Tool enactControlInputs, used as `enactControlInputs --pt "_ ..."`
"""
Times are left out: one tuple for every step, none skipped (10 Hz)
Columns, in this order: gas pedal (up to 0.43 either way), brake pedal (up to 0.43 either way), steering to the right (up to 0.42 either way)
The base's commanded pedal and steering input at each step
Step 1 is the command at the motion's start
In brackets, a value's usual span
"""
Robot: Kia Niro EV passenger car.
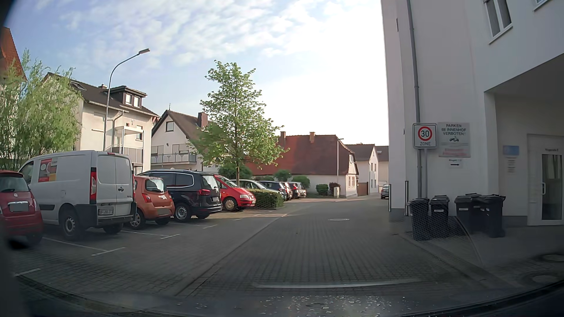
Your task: Follow the waypoints while adhering to traffic rules and regulations
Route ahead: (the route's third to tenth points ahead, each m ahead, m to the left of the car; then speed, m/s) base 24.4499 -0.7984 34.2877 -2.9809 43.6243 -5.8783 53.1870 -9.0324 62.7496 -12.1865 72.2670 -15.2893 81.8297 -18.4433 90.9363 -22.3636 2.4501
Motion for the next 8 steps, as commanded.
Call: enactControlInputs --pt "0.0 0.0 -0.009" --pt "0.0 0.0 -0.009" --pt "0.0 0.0 -0.008" --pt "0.0 0.0 -0.004" --pt "0.0 0.0 -0.004" --pt "0.0 0.0 -0.004" --pt "0.0 0.0 -0.004" --pt "0.0 0.0 -0.004"
